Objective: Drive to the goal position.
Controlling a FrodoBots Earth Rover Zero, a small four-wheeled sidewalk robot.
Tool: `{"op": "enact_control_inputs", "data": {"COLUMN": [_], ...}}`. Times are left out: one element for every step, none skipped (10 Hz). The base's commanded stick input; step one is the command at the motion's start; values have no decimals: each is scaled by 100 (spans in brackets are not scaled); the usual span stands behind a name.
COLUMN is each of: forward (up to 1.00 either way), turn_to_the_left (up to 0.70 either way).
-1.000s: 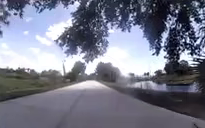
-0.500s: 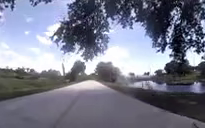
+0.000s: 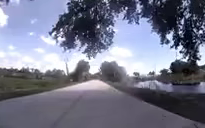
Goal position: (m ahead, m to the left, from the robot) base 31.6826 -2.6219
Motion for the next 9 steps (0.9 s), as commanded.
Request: {"op": "enact_control_inputs", "data": {"forward": [85,85,85,85,85,85,85,85,85], "turn_to_the_left": [0,0,0,0,0,0,0,29,33]}}
